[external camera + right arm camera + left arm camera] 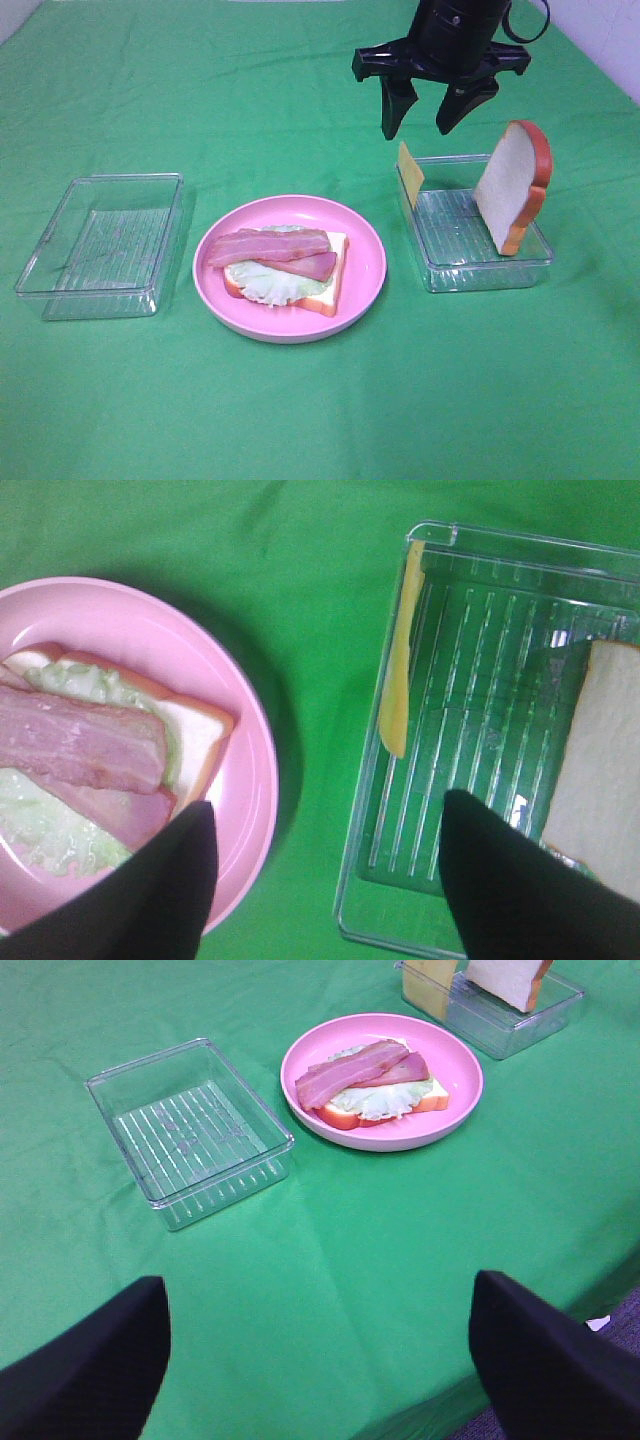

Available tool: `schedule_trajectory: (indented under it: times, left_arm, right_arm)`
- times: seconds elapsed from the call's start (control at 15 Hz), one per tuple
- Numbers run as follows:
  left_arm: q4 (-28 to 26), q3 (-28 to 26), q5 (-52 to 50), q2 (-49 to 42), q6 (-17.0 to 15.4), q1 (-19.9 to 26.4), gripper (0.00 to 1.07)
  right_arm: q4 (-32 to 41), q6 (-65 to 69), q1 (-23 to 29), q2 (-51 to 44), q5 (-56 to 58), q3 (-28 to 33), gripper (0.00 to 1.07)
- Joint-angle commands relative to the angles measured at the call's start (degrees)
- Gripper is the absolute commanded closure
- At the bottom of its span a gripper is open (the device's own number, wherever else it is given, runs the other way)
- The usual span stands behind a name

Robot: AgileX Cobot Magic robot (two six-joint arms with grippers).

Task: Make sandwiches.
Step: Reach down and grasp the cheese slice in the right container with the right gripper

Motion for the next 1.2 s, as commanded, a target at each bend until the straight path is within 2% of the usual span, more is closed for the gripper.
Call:
schedule_trajectory:
  times: [0.07, 0.2, 0.6, 0.73, 1.0, 1.07, 1.13, 1.2]
  left_arm:
    - [-0.34, 0.17, -0.46, -1.15, -0.06, -0.11, 0.28]
    - [-0.34, 0.17, -0.46, -1.15, -0.06, -0.11, 0.28]
    - [-0.34, 0.17, -0.46, -1.15, -0.06, -0.11, 0.28]
    - [-0.34, 0.17, -0.46, -1.15, -0.06, -0.11, 0.28]
    - [-0.34, 0.17, -0.46, -1.15, -0.06, -0.11, 0.28]
    - [-0.34, 0.17, -0.46, -1.15, -0.06, -0.11, 0.28]
    - [-0.34, 0.17, -0.46, -1.15, -0.06, -0.11, 0.28]
    - [-0.34, 0.17, -0.46, -1.15, -0.06, -0.11, 0.28]
  right_arm:
    - [-1.09, 0.11, -0.23, 4.24, 1.32, -4.30, 0.48]
    - [-3.21, 0.00, -0.23, 8.54, 1.26, -7.16, 0.48]
    - [-4.53, 0.00, -0.23, 12.78, -0.92, -7.33, 0.48]
    - [-4.53, 0.00, -0.23, 12.95, -1.15, -7.33, 0.51]
    - [-4.87, 0.00, -0.23, 13.41, -1.49, -7.33, 0.65]
    - [-5.33, 0.00, -0.23, 13.41, -1.49, -7.33, 0.74]
    - [-5.61, 0.00, -0.23, 13.41, -1.49, -7.33, 0.94]
    - [-5.61, 0.00, -0.23, 13.41, -1.49, -7.33, 1.02]
